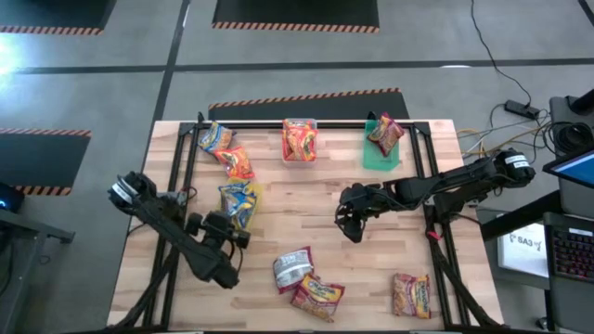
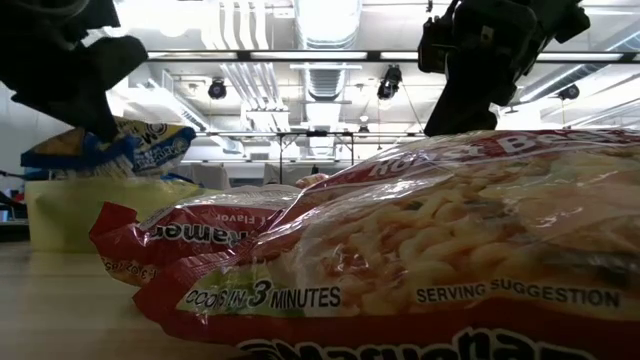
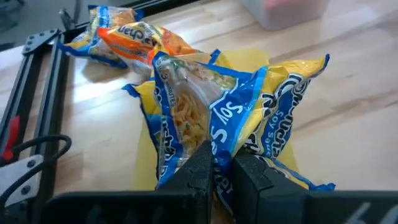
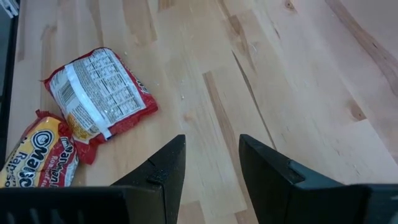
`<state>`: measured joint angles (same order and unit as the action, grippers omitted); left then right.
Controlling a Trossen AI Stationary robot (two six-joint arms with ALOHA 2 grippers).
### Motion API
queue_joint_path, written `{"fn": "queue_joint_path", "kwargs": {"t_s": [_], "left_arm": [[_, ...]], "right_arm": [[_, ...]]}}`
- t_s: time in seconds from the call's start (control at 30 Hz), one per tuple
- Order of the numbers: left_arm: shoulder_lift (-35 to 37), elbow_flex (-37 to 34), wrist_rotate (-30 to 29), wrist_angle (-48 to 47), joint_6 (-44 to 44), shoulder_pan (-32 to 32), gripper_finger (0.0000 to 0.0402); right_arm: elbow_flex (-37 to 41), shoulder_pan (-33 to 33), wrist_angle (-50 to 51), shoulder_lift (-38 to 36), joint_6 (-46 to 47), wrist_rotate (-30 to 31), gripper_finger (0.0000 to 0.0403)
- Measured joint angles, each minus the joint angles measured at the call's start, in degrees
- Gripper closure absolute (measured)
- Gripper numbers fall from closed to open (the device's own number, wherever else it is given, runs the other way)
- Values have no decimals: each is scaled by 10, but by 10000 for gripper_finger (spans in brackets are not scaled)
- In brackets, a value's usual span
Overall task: Sort Maruchan noodles
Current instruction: Put the blue noodle pack into the yellow bin
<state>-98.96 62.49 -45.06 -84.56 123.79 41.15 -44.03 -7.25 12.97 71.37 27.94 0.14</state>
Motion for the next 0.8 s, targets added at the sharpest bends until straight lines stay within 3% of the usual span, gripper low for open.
{"fn": "queue_joint_path", "kwargs": {"t_s": [0.3, 0.6, 0.8], "left_arm": [[-1, -22, -1, 11, -17, -13, 386], [-2, -38, 2, 105, -71, -19, 386], [-2, -15, 13, 40, -78, -19, 372]], "right_arm": [[0, 0, 0, 0, 0, 0, 264], [0, 0, 0, 0, 0, 0, 264], [0, 0, 0, 0, 0, 0, 264]]}}
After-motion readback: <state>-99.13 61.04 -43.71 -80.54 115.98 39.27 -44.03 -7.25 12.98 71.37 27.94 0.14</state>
